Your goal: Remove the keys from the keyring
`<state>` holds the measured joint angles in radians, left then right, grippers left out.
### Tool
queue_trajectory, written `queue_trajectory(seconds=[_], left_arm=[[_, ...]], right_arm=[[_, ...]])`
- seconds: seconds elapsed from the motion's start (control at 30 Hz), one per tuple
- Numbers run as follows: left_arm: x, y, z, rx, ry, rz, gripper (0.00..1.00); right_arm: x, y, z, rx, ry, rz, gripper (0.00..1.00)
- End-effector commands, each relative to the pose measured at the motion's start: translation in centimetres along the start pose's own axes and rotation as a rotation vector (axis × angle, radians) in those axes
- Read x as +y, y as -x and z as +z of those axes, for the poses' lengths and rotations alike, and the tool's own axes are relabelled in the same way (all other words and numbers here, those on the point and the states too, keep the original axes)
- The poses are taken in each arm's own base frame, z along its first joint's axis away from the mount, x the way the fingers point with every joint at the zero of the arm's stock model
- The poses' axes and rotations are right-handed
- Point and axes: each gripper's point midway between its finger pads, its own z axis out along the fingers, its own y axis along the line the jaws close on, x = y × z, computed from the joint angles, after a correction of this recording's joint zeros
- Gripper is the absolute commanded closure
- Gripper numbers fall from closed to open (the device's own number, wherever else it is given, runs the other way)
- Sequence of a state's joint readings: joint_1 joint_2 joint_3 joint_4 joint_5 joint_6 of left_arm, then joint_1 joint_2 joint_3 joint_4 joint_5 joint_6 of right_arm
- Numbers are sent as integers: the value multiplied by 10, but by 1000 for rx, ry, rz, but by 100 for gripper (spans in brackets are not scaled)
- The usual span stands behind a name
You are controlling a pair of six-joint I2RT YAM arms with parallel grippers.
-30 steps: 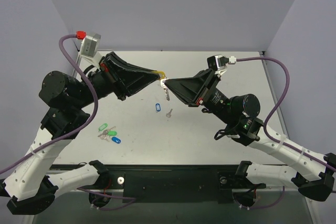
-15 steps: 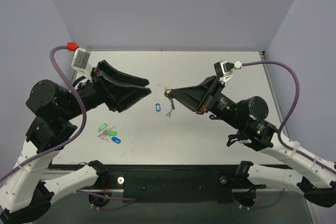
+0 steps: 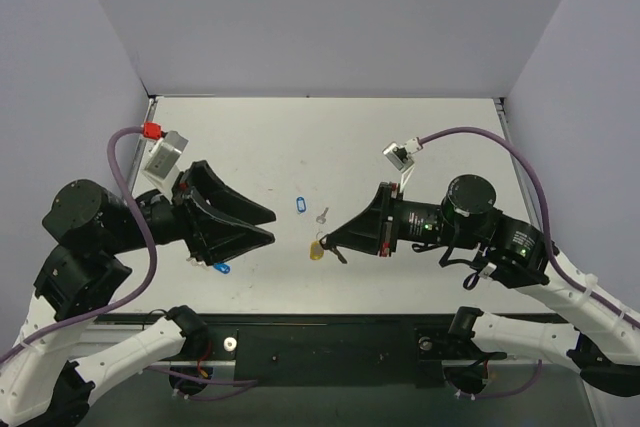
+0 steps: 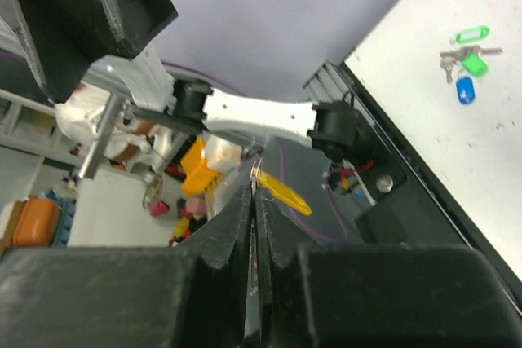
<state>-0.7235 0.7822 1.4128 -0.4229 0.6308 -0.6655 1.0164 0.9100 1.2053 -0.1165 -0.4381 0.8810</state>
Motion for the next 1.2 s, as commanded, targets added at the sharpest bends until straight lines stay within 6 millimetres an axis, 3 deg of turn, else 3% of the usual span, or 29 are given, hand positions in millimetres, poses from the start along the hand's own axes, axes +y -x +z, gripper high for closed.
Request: queue_trajectory(seconds=[0.0, 0.4, 1.17], left_arm=[[-16, -23, -2, 103, -126, -89, 42], [-4, -50, 5, 171, -184, -159, 44], [2, -64, 24, 172, -285, -260, 58]], right_arm=[[5, -23, -16, 118, 34, -97, 100], [31, -37, -22, 226, 185, -139, 100], [42, -24, -10, 202, 219, -148, 100]])
